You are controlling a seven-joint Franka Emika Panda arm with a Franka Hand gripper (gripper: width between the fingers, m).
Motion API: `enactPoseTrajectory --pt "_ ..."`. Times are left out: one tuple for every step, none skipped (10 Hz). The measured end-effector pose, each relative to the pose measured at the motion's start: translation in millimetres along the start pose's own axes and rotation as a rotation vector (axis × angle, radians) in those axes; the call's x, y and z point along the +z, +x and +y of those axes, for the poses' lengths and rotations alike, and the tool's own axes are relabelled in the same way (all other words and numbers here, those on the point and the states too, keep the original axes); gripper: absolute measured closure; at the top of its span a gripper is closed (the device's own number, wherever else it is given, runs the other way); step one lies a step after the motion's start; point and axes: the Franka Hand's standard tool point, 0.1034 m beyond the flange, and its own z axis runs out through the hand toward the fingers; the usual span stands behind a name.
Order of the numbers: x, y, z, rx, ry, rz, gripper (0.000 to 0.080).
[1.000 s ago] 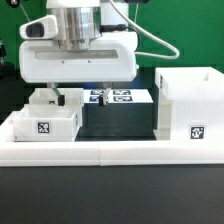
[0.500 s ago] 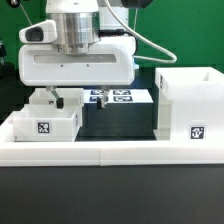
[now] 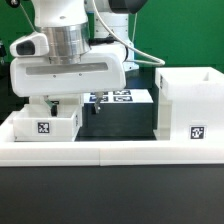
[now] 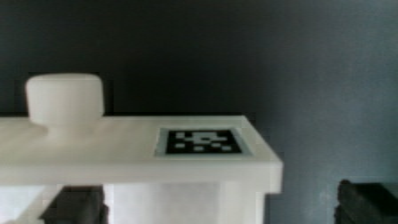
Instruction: Assemble drawer
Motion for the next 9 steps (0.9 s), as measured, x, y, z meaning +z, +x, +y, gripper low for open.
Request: enactPoseTrajectory --pt "4.9 -0.8 -2.6 -0.003 -0.001 -0.004 0.0150" --pt "8.3 -1.8 -3.6 -0.005 -0.002 -0.007 0.0150" --pt "10.6 -2.4 -3.7 -0.006 -0.003 -0.009 0.0150" --pt "12.4 -2.7 -3.1 -0.005 -0.004 -0.010 0.0150" --pt "14.2 -2.5 -2.3 -0.006 -0.007 -0.008 0.0150" --pt "15.1 -2.5 -1.2 -0.006 -0.007 -0.009 0.0150" --pt "15.2 -2.0 -2.0 -0.007 -0.007 -0.008 0.0150" --pt "15.3 -1.9 -3.0 -0.009 -0.006 -0.008 0.0150" --pt "15.2 -1.9 -2.7 -0.008 -0.007 -0.008 0.0272"
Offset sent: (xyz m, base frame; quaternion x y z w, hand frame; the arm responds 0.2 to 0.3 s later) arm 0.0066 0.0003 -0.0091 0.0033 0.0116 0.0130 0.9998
